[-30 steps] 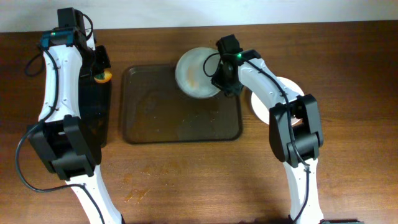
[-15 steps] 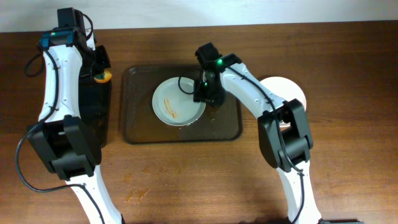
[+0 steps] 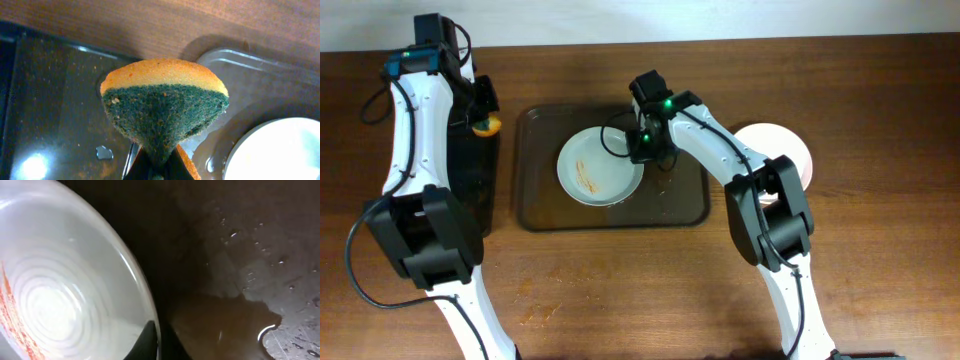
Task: Clean dirty plates on tray and stack at the side
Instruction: 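Move the right gripper to the back plate and drag it to tray center, then scrub the last white plate with the sponge in the left gripper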
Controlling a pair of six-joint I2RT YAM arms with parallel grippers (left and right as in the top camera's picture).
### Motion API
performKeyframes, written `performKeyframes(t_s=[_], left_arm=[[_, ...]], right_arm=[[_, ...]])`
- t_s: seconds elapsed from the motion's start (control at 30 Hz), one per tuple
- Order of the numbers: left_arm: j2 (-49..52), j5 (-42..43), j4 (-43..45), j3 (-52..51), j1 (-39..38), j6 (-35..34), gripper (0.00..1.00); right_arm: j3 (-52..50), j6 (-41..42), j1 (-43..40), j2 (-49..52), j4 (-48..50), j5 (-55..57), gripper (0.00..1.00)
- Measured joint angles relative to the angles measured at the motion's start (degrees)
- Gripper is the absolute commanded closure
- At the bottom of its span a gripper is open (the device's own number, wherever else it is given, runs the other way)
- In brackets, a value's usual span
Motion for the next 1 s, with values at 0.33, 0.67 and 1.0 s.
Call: performKeyframes(t_s=[0.33,0.67,1.0], left_arm=[[0.0,2.56,0.83,-4.39,-8.44,0.22,1.0],[0.26,11.82,24.52,-25.73,-15.34,13.66,1.0],[0.26,12.87,24.13,-27.34,-16.33,15.47,1.0]], right_arm=[[0.37,25.16,0.72,0.07,-2.93,0.2,0.96],[0.37,25.27,0.87,0.07,-2.19,0.22,0.96],[0.37,24.81,1.01,0.07,-2.1,0.22,0.96]])
